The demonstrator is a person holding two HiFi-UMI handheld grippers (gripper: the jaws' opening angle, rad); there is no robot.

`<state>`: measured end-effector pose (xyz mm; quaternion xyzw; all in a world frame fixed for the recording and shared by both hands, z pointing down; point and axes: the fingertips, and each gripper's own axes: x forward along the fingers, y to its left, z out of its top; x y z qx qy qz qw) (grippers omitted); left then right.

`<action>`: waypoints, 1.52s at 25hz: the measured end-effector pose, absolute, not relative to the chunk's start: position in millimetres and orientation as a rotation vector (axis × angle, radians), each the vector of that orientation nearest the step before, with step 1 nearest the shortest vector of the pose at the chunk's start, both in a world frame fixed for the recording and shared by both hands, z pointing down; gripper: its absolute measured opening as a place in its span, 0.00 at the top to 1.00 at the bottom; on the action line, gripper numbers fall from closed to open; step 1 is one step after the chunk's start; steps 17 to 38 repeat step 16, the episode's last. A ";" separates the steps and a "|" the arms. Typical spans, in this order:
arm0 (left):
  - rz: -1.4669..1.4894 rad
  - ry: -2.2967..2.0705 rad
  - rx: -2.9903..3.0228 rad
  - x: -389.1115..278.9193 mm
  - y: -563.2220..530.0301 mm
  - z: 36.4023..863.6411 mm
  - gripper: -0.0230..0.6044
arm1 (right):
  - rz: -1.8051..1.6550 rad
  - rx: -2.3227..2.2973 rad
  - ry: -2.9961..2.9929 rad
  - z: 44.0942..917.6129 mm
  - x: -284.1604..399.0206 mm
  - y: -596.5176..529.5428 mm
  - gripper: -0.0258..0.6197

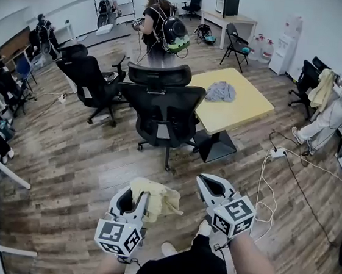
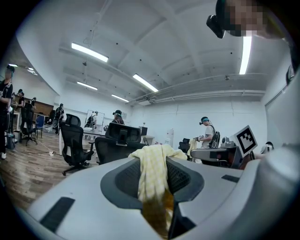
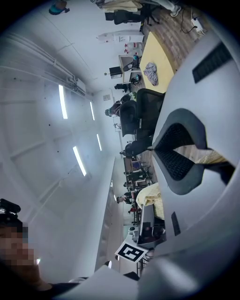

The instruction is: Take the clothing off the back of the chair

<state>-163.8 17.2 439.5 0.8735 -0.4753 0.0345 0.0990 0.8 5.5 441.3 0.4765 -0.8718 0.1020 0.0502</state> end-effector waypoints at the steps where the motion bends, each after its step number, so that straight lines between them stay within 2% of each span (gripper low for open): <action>1: 0.103 -1.404 2.584 -163.9 17.4 439.8 0.74 | 0.311 1.452 -2.654 441.4 0.5 6.1 0.94; 38: 0.110 -1.417 2.573 -170.3 20.9 442.5 0.74 | 0.313 1.431 -2.661 444.6 -5.1 8.0 0.94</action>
